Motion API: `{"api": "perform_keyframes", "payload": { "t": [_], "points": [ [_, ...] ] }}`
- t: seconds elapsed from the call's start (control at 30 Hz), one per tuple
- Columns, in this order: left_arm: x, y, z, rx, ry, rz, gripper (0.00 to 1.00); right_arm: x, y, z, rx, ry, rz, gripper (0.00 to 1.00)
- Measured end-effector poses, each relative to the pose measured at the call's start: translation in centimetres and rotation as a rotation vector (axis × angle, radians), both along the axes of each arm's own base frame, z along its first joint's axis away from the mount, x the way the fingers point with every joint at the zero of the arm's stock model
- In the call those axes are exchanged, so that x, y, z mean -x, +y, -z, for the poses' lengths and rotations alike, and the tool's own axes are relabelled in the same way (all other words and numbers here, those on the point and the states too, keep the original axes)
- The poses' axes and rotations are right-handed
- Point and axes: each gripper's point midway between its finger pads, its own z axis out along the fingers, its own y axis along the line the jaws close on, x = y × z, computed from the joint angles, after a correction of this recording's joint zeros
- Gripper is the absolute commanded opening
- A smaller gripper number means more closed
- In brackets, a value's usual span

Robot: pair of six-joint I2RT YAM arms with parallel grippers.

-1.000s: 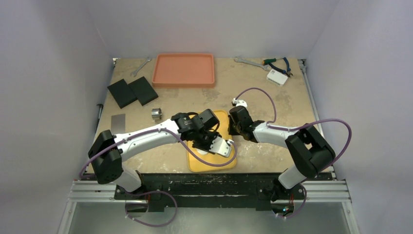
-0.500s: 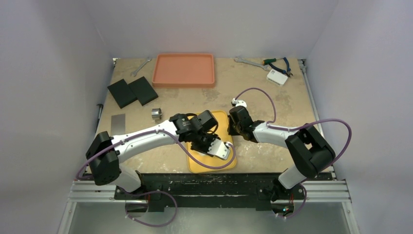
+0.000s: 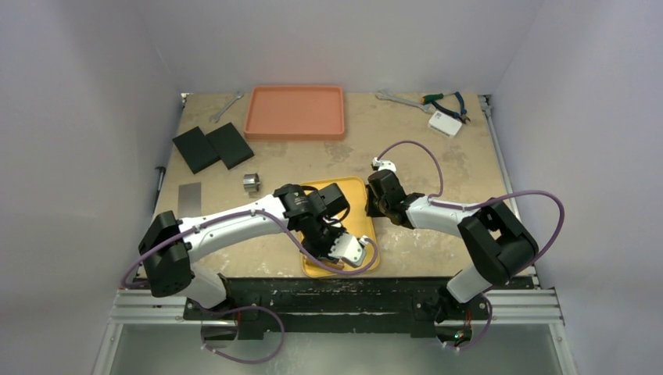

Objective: Roll out the dumpling wrappers from the dough
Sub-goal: Flatten out the dough on the work surface.

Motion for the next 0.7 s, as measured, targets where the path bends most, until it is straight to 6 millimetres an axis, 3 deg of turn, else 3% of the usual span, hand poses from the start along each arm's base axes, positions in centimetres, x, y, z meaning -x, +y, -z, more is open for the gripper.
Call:
{"api": "perform_keyframes", "payload": {
  "t": [0.17,0.27,0.37,0.53,0.7],
  "points": [
    [-0.5,-0.2,-1.2,-0.022,0.025,-0.124,0.00,0.0,0.0,0.0,0.000,0.000,0.000,0.00],
    [-2.2,-1.4,-3.2,0.030,0.009,-0.214,0.00,0.0,0.0,0.0,0.000,0.000,0.000,0.00],
    [-5.2,-2.7,-5.2,0.108,-0.053,-0.330,0.00,0.0,0.0,0.0,0.000,0.000,0.000,0.00],
    [-8.4,-2.7,-5.3,0.122,-0.136,-0.459,0.00,0.0,0.0,0.0,0.000,0.000,0.000,0.00],
    [-9.8,-2.8,-2.9,0.079,-0.173,-0.513,0.00,0.0,0.0,0.0,0.000,0.000,0.000,0.00]
  ]
}}
